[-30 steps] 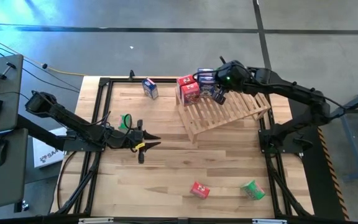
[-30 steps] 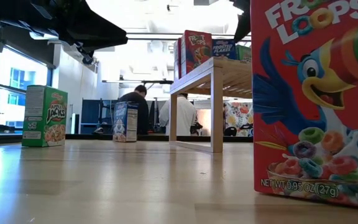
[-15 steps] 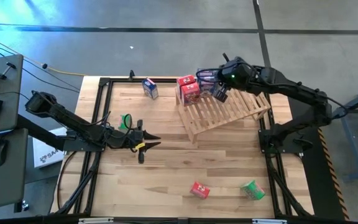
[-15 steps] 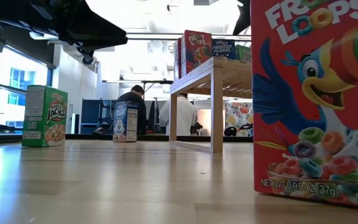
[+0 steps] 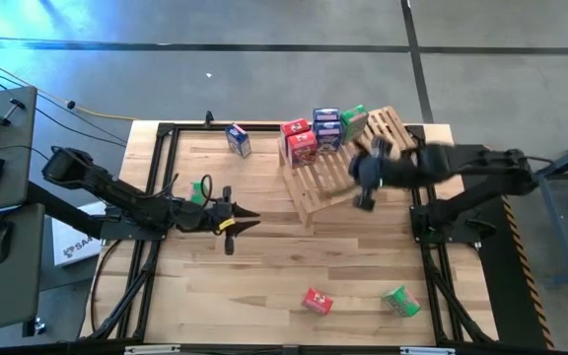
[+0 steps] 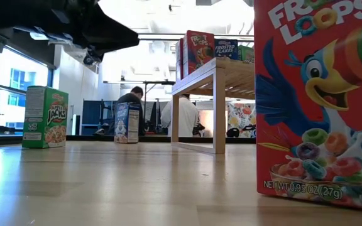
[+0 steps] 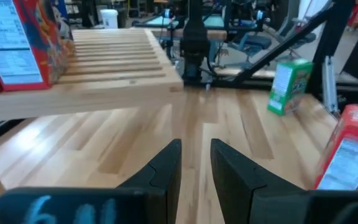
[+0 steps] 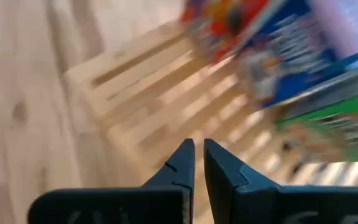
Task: Stack cereal on shelf
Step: Put the bottom green cereal box on the shelf aligned with the other green cereal box
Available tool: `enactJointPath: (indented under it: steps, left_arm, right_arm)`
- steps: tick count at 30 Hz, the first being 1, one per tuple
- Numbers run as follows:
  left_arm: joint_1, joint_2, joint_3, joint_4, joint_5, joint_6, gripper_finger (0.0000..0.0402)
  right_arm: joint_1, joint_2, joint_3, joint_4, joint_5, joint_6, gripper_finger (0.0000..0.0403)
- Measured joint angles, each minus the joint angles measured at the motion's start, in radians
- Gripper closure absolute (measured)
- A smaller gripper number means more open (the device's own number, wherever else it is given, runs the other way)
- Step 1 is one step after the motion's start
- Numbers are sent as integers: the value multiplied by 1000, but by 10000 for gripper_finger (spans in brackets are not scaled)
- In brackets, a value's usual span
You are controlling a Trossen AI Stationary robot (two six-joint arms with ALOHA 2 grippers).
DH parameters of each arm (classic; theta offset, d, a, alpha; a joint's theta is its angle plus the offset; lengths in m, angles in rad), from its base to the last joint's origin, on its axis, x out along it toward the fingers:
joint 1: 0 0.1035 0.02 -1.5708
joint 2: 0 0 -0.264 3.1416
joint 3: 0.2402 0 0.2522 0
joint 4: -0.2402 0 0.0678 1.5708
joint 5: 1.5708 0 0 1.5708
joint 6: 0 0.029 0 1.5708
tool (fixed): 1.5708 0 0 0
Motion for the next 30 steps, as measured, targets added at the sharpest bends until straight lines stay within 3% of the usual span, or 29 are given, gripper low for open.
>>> enactJointPath:
  steps: [7, 11, 17, 24, 30]
  left_arm:
    - [2, 20, 0, 33, 2, 32, 336]
    - [2, 21, 0, 46, 1, 41, 352]
    - [3, 20, 0, 48, -7, 74, 369]
    - [2, 20, 0, 52, -9, 75, 377]
    - [2, 20, 0, 52, -9, 85, 378]
  right_arm:
    - [249, -85, -367, 306, 0, 215, 391]
    - [407, -94, -442, 406, -10, 395, 391]
    - [639, -29, -366, 244, -23, 812, 356]
    - [809, 92, -229, -7, -173, 1299, 224]
    - [881, 209, -112, -143, -274, 1530, 132]
